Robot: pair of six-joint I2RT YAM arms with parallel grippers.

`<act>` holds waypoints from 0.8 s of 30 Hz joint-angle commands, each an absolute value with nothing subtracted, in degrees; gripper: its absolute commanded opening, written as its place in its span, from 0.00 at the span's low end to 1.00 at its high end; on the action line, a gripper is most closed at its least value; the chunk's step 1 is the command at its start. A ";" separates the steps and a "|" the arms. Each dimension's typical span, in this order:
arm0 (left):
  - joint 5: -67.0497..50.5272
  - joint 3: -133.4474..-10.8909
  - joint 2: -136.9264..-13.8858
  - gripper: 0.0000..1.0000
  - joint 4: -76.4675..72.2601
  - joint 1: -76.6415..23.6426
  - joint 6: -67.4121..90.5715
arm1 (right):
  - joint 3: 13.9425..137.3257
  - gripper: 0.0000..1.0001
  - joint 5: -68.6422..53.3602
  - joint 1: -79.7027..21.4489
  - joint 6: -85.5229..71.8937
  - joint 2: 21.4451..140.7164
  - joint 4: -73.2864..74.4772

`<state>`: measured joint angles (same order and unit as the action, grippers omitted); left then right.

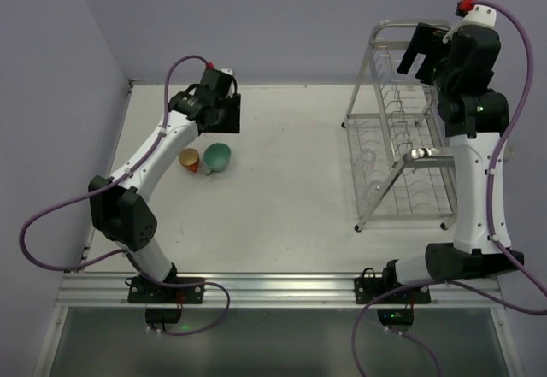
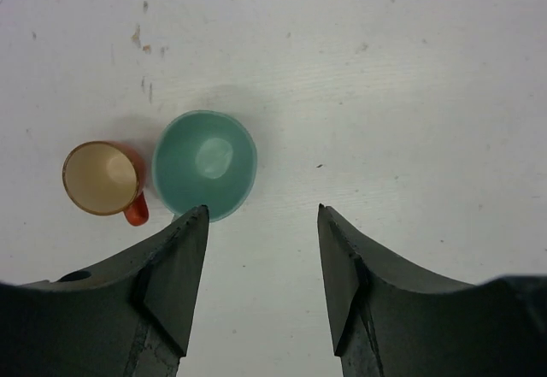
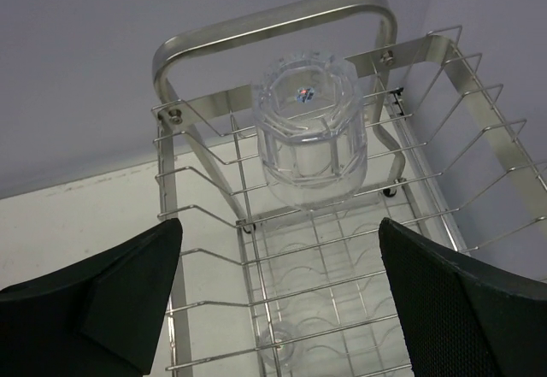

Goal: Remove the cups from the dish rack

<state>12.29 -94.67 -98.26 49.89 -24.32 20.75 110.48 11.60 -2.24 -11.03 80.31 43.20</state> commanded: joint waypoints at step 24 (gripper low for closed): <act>-9.31 -95.01 -92.29 0.59 36.56 -25.14 22.76 | 120.85 0.99 21.09 -2.28 -4.75 93.69 36.12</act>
